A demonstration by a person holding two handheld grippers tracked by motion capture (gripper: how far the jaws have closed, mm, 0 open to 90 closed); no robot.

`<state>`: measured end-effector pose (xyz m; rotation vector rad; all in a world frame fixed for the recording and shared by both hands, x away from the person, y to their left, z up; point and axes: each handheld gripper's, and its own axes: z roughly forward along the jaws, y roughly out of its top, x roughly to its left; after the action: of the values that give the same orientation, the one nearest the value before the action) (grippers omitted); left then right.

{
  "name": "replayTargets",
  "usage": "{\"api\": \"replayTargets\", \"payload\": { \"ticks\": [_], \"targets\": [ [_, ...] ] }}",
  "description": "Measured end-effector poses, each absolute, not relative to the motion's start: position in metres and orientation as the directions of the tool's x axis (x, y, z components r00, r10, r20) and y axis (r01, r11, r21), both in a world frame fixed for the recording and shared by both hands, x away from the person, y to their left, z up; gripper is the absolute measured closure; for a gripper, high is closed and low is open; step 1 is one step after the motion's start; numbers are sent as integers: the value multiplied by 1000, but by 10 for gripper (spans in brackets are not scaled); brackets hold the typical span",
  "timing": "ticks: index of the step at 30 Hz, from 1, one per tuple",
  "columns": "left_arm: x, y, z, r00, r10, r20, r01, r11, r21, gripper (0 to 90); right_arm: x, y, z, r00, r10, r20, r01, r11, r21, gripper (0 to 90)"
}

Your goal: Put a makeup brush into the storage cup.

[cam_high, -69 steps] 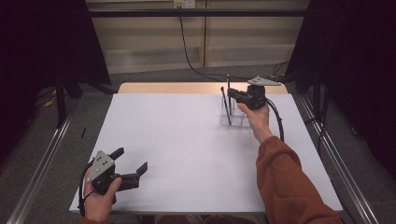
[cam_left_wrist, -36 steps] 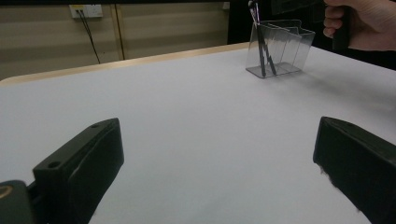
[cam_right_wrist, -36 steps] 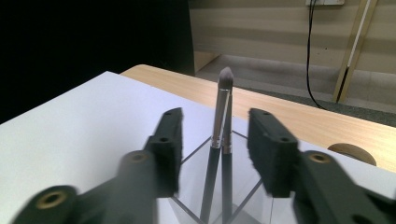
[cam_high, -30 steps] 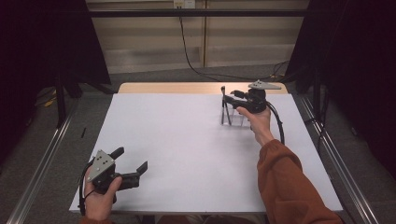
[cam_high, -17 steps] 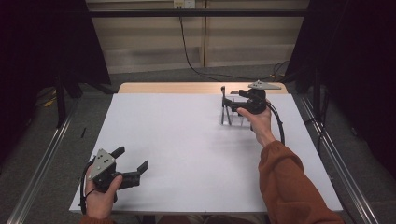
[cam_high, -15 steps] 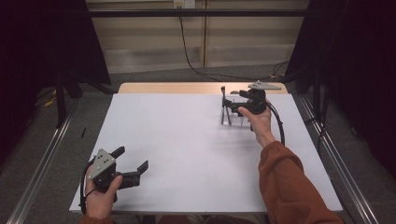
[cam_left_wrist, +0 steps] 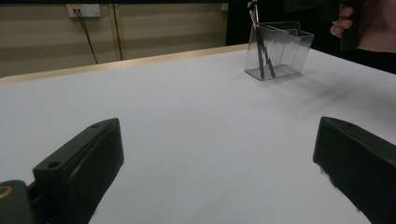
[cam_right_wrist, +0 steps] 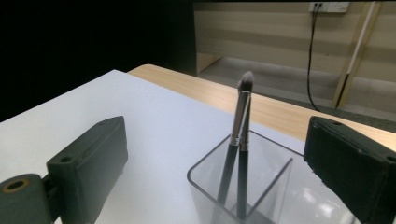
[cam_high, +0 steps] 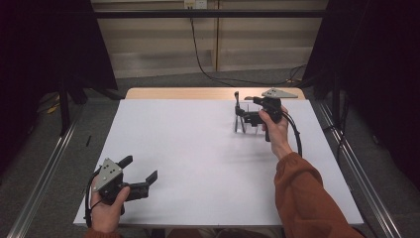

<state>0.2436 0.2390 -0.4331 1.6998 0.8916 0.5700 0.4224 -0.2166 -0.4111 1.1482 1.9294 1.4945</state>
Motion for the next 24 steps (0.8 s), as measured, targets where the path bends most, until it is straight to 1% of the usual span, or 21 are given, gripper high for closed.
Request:
{"api": "replayTargets", "payload": {
  "ticks": [9,24],
  "targets": [
    [243,239,-433,602,796,-62,276,-135,952,18,411,-225,-413,-544,827,142,326,53,944,47],
    [240,242,-432,589,806,-59,271,-129,954,18,388,-234,-409,-547,829,116,303,66,951,39]
  ]
}}
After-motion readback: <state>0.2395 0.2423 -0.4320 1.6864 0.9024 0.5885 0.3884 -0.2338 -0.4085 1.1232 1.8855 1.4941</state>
